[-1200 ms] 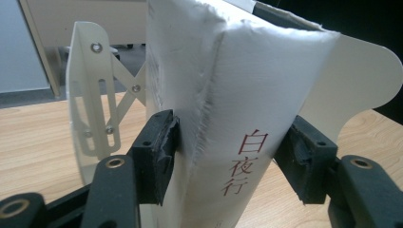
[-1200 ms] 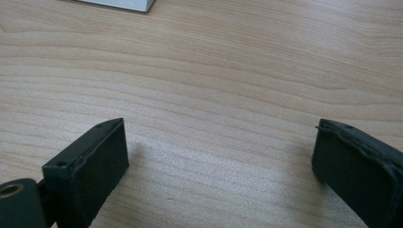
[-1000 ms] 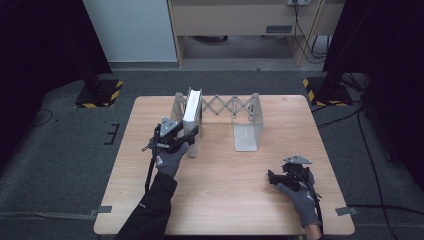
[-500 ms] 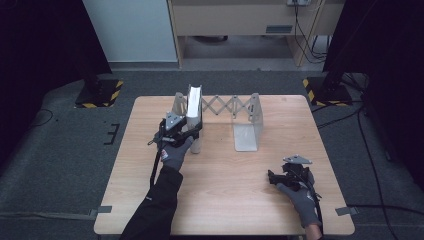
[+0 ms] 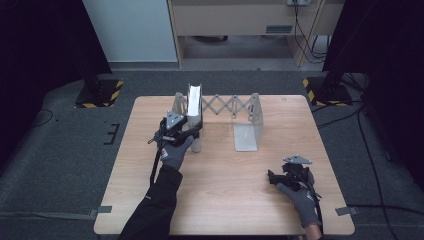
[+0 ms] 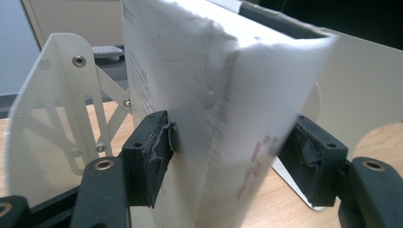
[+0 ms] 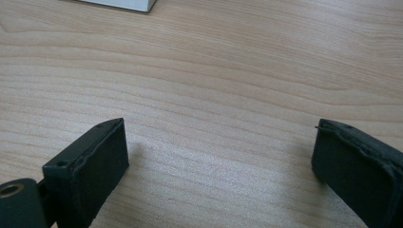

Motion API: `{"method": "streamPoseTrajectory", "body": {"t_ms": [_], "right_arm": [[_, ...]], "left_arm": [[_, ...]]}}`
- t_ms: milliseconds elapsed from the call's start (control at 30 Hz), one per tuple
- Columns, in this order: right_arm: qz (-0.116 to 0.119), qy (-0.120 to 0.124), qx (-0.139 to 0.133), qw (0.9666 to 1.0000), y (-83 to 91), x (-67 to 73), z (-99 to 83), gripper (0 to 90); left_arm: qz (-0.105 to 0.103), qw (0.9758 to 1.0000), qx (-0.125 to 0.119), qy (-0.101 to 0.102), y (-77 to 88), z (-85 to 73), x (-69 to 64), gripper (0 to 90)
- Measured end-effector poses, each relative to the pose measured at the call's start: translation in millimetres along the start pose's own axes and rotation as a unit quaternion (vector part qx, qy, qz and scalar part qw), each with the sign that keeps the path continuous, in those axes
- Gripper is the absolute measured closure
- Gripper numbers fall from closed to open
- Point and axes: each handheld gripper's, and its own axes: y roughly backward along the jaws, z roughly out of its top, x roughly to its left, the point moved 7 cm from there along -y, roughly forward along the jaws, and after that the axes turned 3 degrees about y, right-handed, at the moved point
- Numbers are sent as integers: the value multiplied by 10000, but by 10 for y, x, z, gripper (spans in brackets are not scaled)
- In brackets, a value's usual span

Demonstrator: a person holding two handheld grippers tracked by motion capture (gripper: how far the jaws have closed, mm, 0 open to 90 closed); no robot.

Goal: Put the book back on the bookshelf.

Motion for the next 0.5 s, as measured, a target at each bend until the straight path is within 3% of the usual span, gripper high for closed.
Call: {"method": "streamPoseTrajectory", "body": {"t_ms": [133,200,233,267,367,500], "right_arm": [[2,5,0,10000,0,0,0,52],[2,4,1,10000,0,0,0,52],[2,4,1,10000,0,0,0,52],[-2,3,0,10000,-1,0,1,52],[-5,3,0,10000,-1,0,1,52],[-8,-6,-1,10000,-1,1,2,54]], "left_arm": [[15,10000,20,34,161,-27,25,329],[-42,9998,185,44,319,-116,59,321],[-42,9998,185,44,319,-116,59,318],[-25,9993,359,29,425,-210,97,315],[-28,9987,503,39,527,-318,131,304],[28,9961,882,60,739,-663,231,293]]}}
